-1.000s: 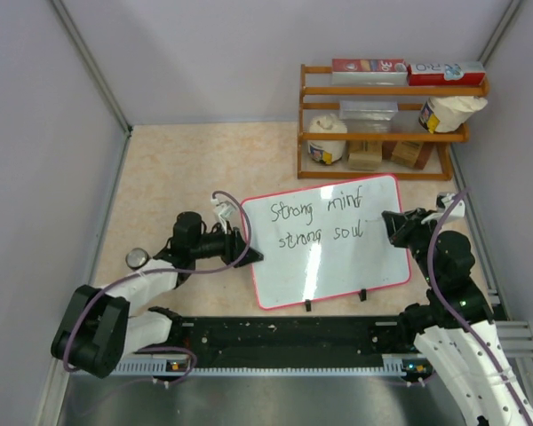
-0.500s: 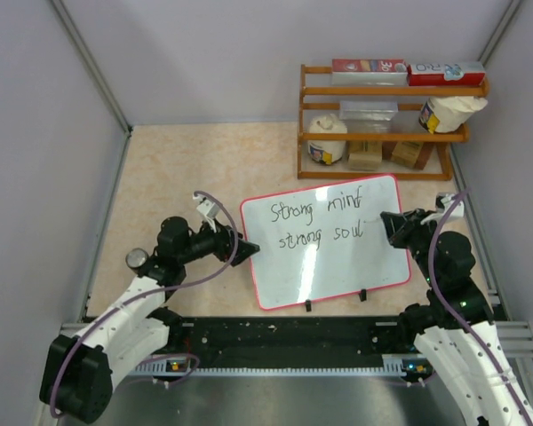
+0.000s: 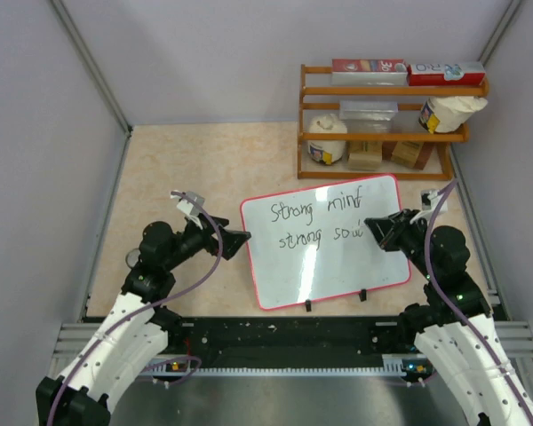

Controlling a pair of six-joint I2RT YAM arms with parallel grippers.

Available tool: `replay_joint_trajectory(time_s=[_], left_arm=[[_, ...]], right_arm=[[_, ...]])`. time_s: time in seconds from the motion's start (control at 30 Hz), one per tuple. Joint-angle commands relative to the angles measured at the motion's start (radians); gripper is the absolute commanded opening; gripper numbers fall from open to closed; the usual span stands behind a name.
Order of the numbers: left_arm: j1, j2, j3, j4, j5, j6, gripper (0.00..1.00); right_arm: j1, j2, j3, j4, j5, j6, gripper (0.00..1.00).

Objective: Write a sentence on the whiteboard
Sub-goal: Put down the whiteboard marker without the cap at the center of the board.

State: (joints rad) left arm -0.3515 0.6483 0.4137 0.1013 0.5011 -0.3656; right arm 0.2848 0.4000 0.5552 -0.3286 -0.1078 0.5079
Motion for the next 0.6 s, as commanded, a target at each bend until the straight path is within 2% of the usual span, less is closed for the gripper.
replay_joint_trajectory(time_s=[0.0, 0.17, 0.3, 0.57], left_arm=[[0.005, -0.068, 0.089, -0.047, -0.093, 0.016, 0.97], [0.003, -0.088, 0.200, -0.098, -0.118, -0.001, 0.97], [0.003, -0.081, 0.287, -0.153, -0.125, 0.001, 0.97], [0.003, -0.087, 0.385, -0.160, -0.108, -0.018, 0.97]], right_arm=[[-0.009, 0.046, -0.004, 0.117, -0.203, 0.056, 0.00], [0.002, 0.155, -0.012, 0.238, -0.325, 0.113, 0.00], [0.072, 0.248, -0.002, 0.321, -0.322, 0.127, 0.00], [0.385, 0.537, 0.130, 0.488, -0.265, 0.116, 0.00]])
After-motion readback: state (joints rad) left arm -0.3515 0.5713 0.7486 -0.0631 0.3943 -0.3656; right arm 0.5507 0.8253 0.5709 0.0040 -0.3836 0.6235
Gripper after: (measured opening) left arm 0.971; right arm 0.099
